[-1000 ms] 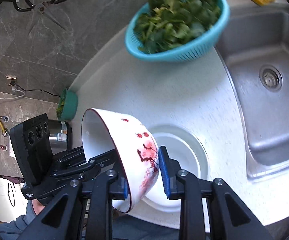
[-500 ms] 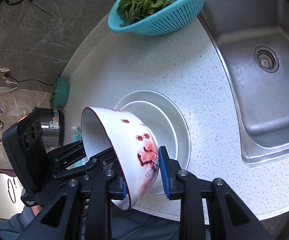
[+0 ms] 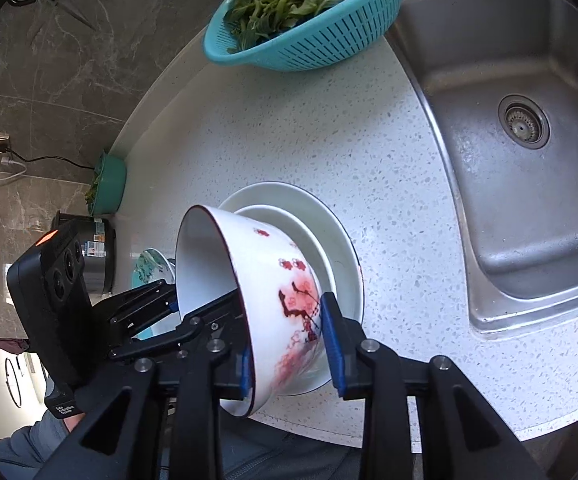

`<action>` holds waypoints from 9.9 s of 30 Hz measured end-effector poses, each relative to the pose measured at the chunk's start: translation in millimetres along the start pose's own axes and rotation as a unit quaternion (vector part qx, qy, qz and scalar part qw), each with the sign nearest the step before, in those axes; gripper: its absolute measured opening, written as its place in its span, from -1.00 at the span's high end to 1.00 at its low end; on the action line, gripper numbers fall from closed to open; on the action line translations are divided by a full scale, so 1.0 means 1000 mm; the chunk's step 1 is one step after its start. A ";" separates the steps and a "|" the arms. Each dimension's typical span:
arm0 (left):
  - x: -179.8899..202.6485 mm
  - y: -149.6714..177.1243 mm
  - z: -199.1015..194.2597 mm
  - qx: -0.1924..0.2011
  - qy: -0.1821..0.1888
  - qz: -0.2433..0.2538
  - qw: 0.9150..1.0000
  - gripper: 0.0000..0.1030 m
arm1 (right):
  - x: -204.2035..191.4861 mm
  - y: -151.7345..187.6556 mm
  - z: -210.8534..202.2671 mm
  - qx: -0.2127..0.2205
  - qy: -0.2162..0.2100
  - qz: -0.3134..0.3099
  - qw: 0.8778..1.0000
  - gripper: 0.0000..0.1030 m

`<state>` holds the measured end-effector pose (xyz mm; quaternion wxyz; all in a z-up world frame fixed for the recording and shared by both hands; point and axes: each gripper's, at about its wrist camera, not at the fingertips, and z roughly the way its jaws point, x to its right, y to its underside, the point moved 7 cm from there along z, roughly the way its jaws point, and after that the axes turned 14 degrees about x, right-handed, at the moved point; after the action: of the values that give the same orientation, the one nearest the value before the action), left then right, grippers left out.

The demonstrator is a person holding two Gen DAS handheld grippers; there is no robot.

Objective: Organize plates and bowls

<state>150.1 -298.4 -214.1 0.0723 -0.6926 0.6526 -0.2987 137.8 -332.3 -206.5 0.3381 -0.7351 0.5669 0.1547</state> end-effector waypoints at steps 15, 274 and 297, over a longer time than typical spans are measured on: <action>-0.005 0.000 0.000 0.004 0.003 -0.024 1.000 0.58 | -0.018 -0.003 -0.005 0.014 0.063 -0.098 0.993 -0.11; -0.255 0.152 -0.279 0.077 -0.210 -0.092 0.970 -0.99 | -0.244 0.118 0.007 0.130 0.145 -0.109 0.975 -1.00; -0.232 0.134 -0.306 0.103 -0.220 -0.073 0.967 -1.00 | -0.249 0.122 -0.006 0.145 0.195 -0.113 0.963 -1.00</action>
<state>-113.6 -8.9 -105.5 0.2628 -0.7757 0.5344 -0.2090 -54.9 -171.0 -89.1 0.3395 -0.7533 0.5514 -0.1147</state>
